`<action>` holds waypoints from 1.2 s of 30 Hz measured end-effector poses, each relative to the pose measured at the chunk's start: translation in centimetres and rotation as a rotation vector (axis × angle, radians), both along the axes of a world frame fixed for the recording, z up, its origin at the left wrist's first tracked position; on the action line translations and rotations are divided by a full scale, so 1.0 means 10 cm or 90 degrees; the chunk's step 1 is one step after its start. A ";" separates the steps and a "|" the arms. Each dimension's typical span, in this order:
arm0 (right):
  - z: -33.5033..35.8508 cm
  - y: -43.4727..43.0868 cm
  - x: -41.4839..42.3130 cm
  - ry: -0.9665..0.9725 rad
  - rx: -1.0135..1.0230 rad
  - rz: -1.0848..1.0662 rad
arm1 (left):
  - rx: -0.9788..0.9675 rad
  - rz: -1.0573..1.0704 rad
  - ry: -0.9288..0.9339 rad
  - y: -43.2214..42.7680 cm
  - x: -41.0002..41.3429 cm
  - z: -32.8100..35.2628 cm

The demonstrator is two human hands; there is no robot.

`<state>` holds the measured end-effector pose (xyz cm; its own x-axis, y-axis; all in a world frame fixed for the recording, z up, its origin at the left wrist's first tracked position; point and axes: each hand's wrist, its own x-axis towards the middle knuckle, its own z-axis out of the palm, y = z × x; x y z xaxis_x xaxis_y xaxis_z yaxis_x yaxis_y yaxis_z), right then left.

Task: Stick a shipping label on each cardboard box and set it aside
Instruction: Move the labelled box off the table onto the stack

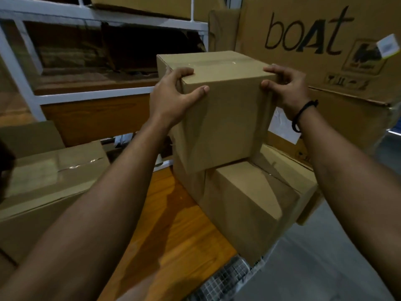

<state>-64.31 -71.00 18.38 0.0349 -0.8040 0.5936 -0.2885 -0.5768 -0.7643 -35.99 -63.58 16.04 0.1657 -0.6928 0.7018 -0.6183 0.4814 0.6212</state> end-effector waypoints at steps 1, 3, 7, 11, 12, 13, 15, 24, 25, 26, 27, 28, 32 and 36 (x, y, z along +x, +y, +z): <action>0.02 -0.13 0.00 -0.001 0.010 -0.002 | -0.001 0.005 0.001 -0.14 -0.01 0.00; 0.04 -0.36 0.00 -0.003 0.020 0.001 | 0.004 0.013 0.004 -0.38 -0.03 -0.02; 0.03 -0.76 0.03 -0.001 0.034 -0.004 | 0.022 0.046 -0.002 -0.73 -0.07 -0.04; -0.08 -1.10 -0.03 0.000 0.036 -0.010 | 0.019 0.088 -0.030 -0.89 -0.16 -0.05; -0.11 -1.16 -0.03 -0.002 0.036 -0.009 | 0.021 0.094 -0.037 -0.92 -0.19 -0.05; -0.13 -1.21 -0.04 0.000 0.035 -0.014 | 0.024 0.100 -0.044 -0.95 -0.22 -0.05; -0.13 -1.31 -0.04 0.007 0.027 -0.026 | 0.037 0.112 -0.057 -1.01 -0.27 -0.07; -0.56 -1.11 -0.15 0.038 -0.059 -0.190 | 0.086 0.079 -0.052 -0.67 -0.52 -0.84; -0.66 -1.03 -0.15 0.050 -0.063 -0.168 | 0.097 0.073 -0.056 -0.66 -0.56 -0.94; -0.75 -0.97 -0.15 0.065 -0.062 -0.142 | 0.104 0.071 -0.055 -0.66 -0.59 -1.01; -0.82 -0.92 -0.12 0.090 -0.054 -0.122 | 0.105 0.071 -0.046 -0.67 -0.62 -1.06; -0.89 -0.90 -0.09 0.123 -0.040 -0.109 | 0.100 0.069 -0.033 -0.68 -0.64 -1.08; -1.04 -0.95 0.06 0.230 -0.023 -0.107 | 0.101 0.074 -0.025 -0.72 -0.68 -1.08; -1.07 -1.08 0.06 0.247 -0.033 -0.120 | 0.107 0.085 -0.041 -0.72 -0.74 -1.07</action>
